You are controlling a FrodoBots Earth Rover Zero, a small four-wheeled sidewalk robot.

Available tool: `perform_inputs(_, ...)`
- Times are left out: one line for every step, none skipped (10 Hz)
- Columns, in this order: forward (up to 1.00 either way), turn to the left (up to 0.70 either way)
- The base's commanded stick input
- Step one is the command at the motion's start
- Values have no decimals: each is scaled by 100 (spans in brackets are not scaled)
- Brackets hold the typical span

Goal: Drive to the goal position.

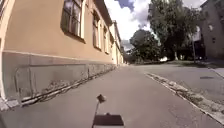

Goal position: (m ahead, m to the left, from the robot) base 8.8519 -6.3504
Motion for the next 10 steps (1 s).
perform_inputs(70, 0)
perform_inputs(70, 0)
perform_inputs(70, 0)
perform_inputs(70, 0)
perform_inputs(70, 0)
perform_inputs(70, 0)
perform_inputs(70, 0)
perform_inputs(70, 0)
perform_inputs(70, -3)
perform_inputs(70, -11)
